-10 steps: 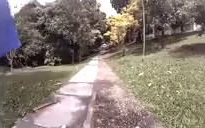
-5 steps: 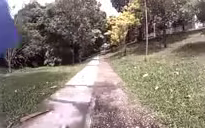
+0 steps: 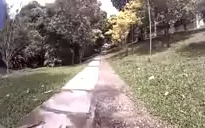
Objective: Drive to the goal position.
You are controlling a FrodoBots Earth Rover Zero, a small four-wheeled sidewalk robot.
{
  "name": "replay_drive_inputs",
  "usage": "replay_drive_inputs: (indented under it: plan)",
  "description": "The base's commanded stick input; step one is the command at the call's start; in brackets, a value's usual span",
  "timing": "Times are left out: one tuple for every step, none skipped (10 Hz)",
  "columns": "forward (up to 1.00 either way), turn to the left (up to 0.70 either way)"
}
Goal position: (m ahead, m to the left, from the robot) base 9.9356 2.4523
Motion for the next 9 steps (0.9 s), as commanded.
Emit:
replay_drive_inputs:
  plan:
    - [0.50,0.00]
    - [0.50,0.00]
    - [0.50,0.00]
    - [0.50,0.00]
    - [0.50,0.00]
    - [0.50,0.02]
    - [0.50,0.19]
    - [0.50,0.46]
    - [0.50,0.00]
